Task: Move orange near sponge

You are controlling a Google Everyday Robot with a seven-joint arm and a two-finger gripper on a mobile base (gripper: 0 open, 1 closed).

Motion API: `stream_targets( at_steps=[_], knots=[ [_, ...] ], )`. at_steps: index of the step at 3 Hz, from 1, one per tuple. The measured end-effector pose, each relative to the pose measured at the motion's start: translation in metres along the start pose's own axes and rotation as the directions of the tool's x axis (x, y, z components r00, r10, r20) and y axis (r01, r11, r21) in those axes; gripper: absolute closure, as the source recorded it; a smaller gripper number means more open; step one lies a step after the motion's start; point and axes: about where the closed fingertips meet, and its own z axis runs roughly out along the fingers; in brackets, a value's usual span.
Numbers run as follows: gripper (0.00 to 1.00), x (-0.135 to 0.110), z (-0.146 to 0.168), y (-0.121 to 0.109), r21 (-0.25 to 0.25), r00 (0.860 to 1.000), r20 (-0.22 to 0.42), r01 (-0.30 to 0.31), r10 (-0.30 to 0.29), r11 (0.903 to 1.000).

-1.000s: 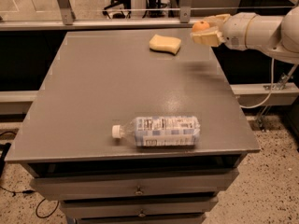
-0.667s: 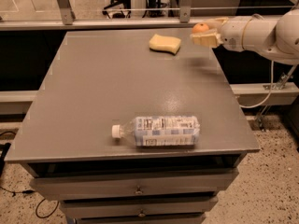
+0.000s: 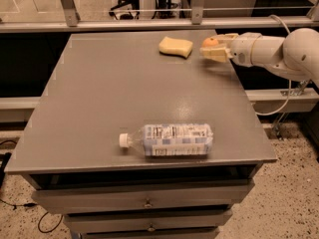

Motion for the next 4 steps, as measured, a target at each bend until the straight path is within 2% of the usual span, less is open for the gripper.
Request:
stream_targets(
  at_steps=[1,2,3,4],
  knots=[
    [0.84,0.011,0.013,0.002,-0.024,1.0,0.0,-0.028,0.028,0.9993],
    [0.54,0.02,0.03,0.005,-0.062,0.998,-0.008,-0.057,0.056,0.9965],
    [0.23,0.024,0.036,0.008,-0.078,0.997,-0.015,-0.071,0.07,0.9944],
    [0.0,0.023,0.034,0.013,-0.083,0.997,-0.016,-0.078,0.077,0.9935]
  ],
)
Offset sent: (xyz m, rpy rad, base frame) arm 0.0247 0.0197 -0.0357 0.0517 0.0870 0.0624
